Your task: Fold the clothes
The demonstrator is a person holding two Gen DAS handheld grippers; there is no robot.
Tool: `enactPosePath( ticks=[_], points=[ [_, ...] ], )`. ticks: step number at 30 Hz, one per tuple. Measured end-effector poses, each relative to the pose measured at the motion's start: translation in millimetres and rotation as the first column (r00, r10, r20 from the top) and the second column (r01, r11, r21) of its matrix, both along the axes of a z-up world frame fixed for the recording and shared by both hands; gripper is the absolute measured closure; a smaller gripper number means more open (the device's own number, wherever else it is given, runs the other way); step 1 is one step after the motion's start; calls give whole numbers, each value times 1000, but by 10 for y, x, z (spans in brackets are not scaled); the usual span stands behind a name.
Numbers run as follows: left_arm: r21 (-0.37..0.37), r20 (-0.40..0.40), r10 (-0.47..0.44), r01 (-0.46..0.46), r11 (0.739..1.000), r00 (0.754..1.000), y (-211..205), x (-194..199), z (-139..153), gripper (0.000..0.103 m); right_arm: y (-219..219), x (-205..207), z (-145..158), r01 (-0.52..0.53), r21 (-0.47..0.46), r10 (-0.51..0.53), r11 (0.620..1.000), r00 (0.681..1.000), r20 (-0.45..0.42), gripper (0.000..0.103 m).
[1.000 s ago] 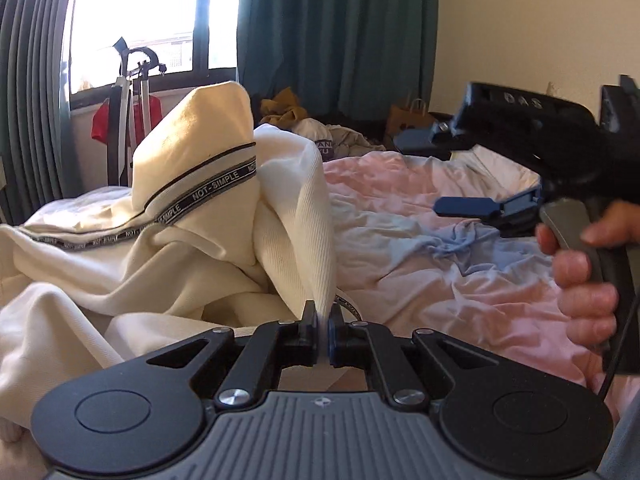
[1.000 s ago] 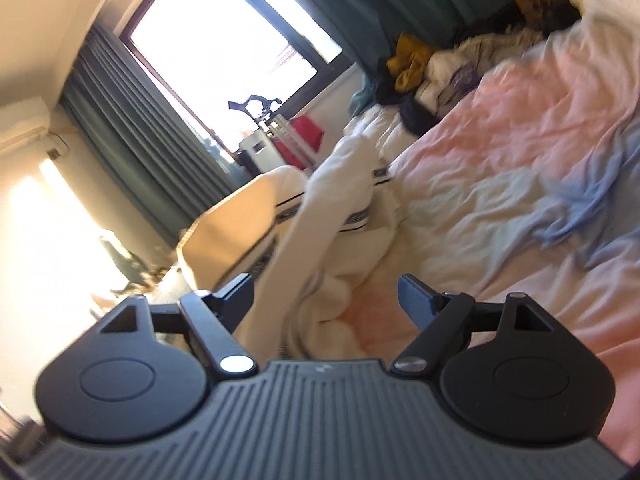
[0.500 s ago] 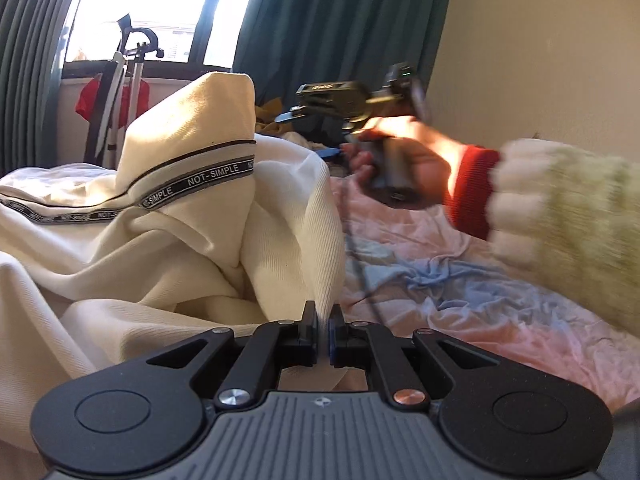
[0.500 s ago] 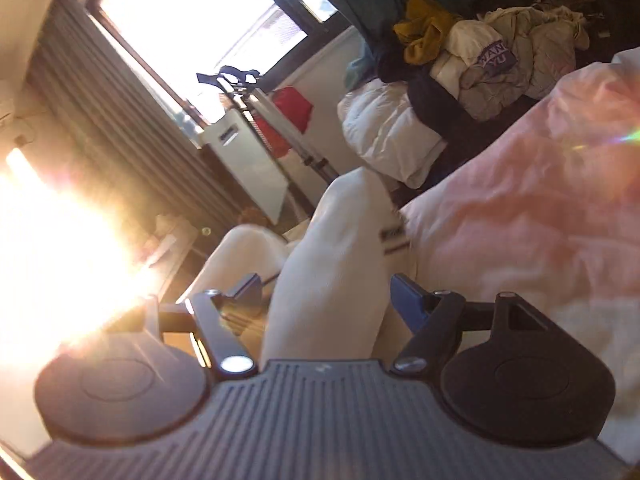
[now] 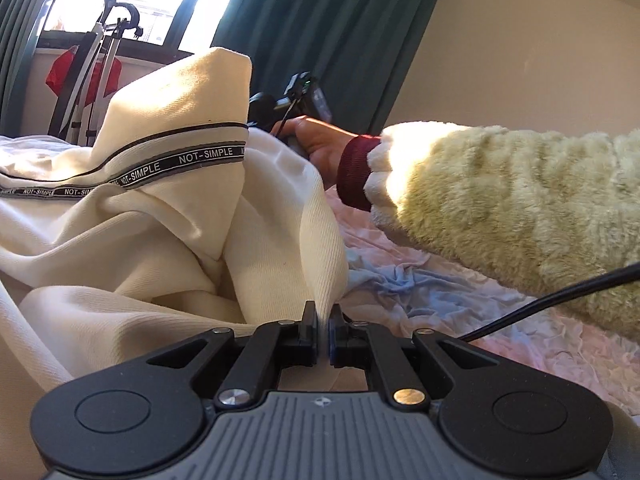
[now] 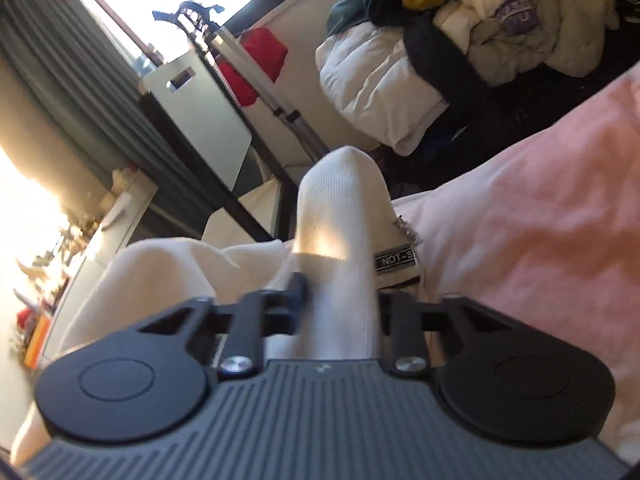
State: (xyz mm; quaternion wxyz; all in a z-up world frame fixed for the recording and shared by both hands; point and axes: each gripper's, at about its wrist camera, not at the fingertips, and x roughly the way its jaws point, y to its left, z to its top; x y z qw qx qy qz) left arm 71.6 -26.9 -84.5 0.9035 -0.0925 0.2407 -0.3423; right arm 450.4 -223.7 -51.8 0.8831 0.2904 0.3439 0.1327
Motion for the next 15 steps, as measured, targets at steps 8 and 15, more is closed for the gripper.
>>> enactPosePath(
  ticks=[8,15],
  points=[
    [-20,5,26,-26,999,1000,64,-105,57,98,-669,-947,881,212,-24,-205,977,964,170,97],
    [-32,-27,41,-41,999,999,88,-162,109,98,-1623,-2429,1234,449,102,-456,888,826,332,97]
  ],
)
